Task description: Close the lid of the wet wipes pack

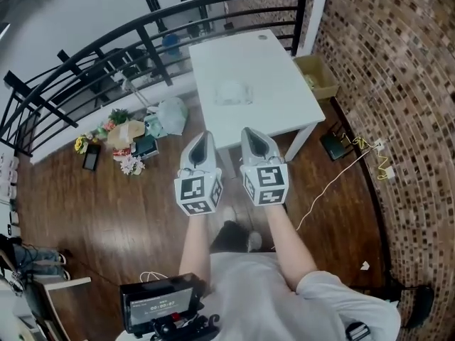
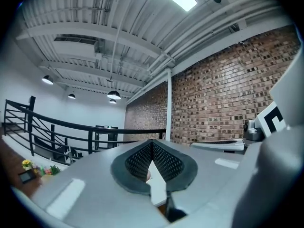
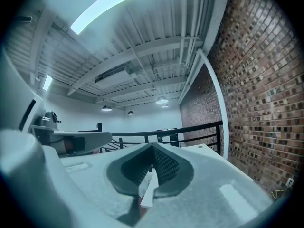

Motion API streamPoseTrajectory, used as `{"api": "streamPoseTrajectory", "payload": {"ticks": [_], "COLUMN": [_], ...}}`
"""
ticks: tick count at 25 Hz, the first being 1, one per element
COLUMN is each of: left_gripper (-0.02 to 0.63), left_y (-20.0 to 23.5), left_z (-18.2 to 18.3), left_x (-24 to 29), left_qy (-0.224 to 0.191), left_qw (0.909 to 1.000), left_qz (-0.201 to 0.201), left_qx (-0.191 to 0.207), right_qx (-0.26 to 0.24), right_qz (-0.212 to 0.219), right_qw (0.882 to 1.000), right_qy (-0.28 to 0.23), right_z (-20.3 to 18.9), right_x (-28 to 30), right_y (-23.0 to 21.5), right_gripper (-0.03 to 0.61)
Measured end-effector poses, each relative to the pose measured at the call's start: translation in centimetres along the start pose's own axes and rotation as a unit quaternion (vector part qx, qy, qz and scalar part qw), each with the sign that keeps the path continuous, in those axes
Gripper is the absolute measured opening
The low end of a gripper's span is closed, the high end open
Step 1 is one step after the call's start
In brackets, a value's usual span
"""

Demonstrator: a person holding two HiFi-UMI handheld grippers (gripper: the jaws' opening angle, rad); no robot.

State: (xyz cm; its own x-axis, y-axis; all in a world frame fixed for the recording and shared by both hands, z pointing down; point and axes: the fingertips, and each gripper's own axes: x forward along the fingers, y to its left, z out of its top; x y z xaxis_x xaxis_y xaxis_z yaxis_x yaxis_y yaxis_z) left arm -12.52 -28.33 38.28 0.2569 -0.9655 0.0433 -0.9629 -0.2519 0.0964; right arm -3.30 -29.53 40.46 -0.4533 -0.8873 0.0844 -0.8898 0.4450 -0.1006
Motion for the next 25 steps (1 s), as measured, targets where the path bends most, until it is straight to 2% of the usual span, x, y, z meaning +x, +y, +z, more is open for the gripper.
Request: {"api": "streamPoseTrajectory", "payload": {"ticks": [6, 9, 13, 19, 25], "left_gripper": [0.015, 0.015, 0.015, 0.015, 0.015], "left_y": [3.3, 5.4, 11.1, 16.9, 16.8], "left_z": [-1.3, 0.0, 2.2, 2.6, 0.3], "left_x": [10.0, 15.7, 22.3, 28.9, 33.4], "left_qy": [0.003, -0.004, -0.017, -0.011, 0.018], "left_qw": [0.9997, 0.9996, 0.9996, 0.9997, 0.9995], "left_qz": [-0.013, -0.02, -0.003, -0.005, -0.023], "left_qx": [-0.019, -0.019, -0.023, -0.022, -0.015], "right_qx": [-0.019, -0.028, -0.045, -0.053, -0.044], "right_qz": [-0.006, -0.006, -0.003, -0.004, 0.003], "right_qw": [0.999, 0.999, 0.999, 0.998, 0.998], "right_qy": [0.028, 0.026, 0.011, 0.022, 0.037], "right_z": [-2.0, -0.4, 2.9, 3.0, 1.8], "right_x": [8.8, 14.3, 22.2, 30.2, 34.5], "right_y": [-3.2, -4.9, -5.8, -5.9, -8.2], "right_gripper": [-0.011, -0.011, -0.011, -0.011, -0.011]}}
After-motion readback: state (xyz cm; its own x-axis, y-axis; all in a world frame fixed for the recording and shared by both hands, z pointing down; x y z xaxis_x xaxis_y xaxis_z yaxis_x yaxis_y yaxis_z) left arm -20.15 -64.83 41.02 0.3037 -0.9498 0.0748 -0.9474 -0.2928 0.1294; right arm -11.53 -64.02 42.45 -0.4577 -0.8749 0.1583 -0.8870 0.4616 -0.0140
